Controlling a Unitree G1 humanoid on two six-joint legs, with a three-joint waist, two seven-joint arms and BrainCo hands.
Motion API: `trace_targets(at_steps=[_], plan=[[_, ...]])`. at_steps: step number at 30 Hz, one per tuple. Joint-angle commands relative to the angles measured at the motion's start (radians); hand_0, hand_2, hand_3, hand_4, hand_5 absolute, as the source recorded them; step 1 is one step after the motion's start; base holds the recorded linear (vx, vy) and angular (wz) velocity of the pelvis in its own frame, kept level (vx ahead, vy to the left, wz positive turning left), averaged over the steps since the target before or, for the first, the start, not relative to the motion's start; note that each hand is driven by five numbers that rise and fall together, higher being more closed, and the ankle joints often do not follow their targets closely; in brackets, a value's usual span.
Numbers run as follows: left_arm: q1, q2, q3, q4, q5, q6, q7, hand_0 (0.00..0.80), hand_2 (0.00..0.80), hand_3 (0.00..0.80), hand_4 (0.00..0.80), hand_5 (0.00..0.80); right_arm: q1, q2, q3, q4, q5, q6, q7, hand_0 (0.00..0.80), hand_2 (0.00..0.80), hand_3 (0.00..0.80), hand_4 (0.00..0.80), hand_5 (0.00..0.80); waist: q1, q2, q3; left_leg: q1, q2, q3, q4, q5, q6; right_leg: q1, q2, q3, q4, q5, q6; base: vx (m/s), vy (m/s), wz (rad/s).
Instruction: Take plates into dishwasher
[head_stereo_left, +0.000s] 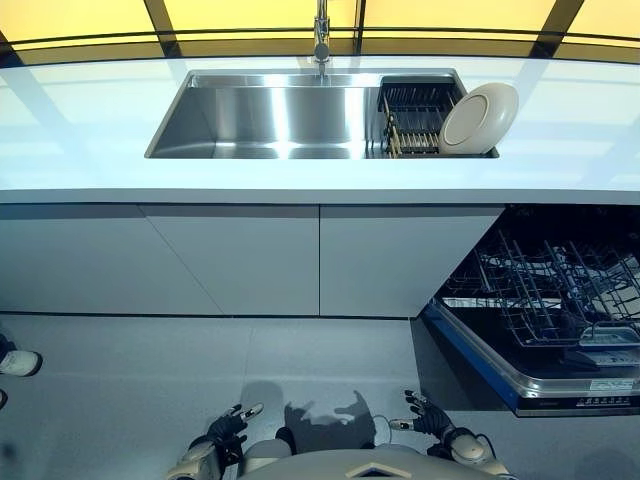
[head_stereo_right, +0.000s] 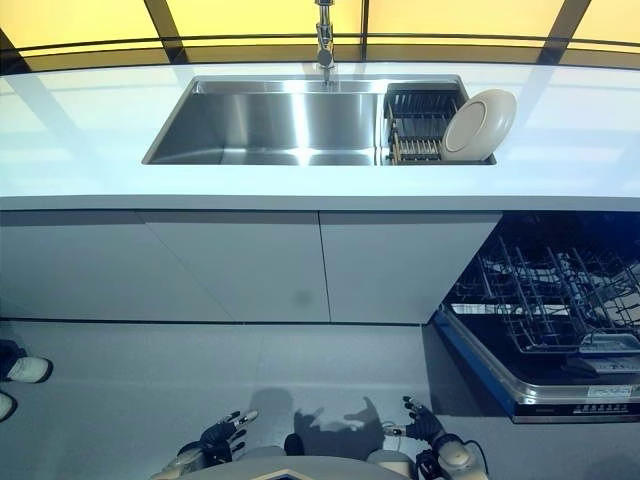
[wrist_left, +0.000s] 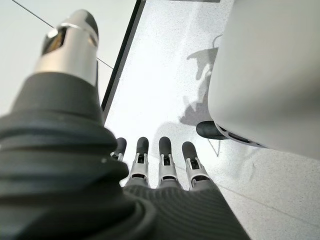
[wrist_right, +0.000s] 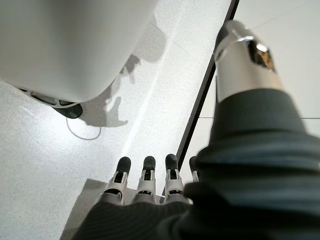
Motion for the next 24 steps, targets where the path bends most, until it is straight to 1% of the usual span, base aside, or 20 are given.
trace_targets(at_steps=[1,7,12,17,22,24], plan=[[-0.06,-0.02,-0.006,0.05,-0.009,-0.031,0.016,0.0,0.0,0.0,0.0,0.0,-0.086,-0.004,0.0,0.014,0.03,-0.069,0.02,0.0,0.0,0.0,0.0,0.0,0.009,-0.015,0.017,0.027,-0.032,0.026,0.038,-0.101,0.036,-0.081,0.0,-0.002,0.047,0.032,0.027,0.0,0.0,0.0],[-0.053,-0.019,-0.011,0.047,0.0,-0.023,0.007,0.0,0.0,0.0,0.0,0.0,-0.091,-0.006,0.005,0.001,0.037,-0.086,0.053,0.0,0.0,0.0,0.0,0.0,0.01,-0.016,0.014,0.024,-0.029,0.025,0.048,-0.098,0.033,-0.076,0.005,0.0,0.053,0.025,0.021,0.0,0.0,0.0],[-0.047,-0.016,-0.01,0.046,0.011,-0.024,0.009,0.0,0.0,0.0,0.0,0.0,-0.091,-0.008,0.009,-0.015,0.04,-0.072,0.056,0.0,0.0,0.0,0.0,0.0,0.013,-0.021,0.013,0.033,-0.025,0.025,0.048,-0.101,0.032,-0.067,0.006,-0.006,0.059,0.016,0.016,0.004,-0.007,0.0],[-0.048,-0.013,-0.005,0.037,0.023,-0.019,0.028,0.0,0.0,0.0,0.0,0.0,-0.093,-0.009,0.012,-0.03,0.051,-0.066,0.064,0.0,0.0,0.0,0.0,0.0,0.016,-0.024,0.016,0.03,-0.018,0.026,0.069,-0.107,0.032,-0.069,0.008,-0.01,0.089,-0.004,0.007,0.008,-0.086,0.02],[-0.055,-0.008,-0.011,0.018,0.026,-0.011,0.04,0.0,0.0,0.0,0.0,0.0,-0.106,-0.018,0.025,-0.066,0.062,-0.059,0.066,0.0,0.0,0.0,0.0,0.0,0.01,-0.027,0.034,0.011,-0.002,0.009,0.142,-0.122,0.026,-0.086,0.017,0.004,0.144,-0.035,-0.018,-0.001,-0.113,0.04],[-0.057,-0.006,-0.013,0.008,0.017,-0.008,0.039,0.0,0.0,0.0,0.0,0.0,-0.111,-0.025,0.031,-0.082,0.061,-0.053,0.072,0.0,0.0,0.0,0.0,0.0,0.007,-0.039,0.043,-0.011,0.012,-0.009,0.221,-0.133,0.018,-0.092,0.022,0.017,0.165,-0.046,-0.038,0.023,-0.138,0.06]])
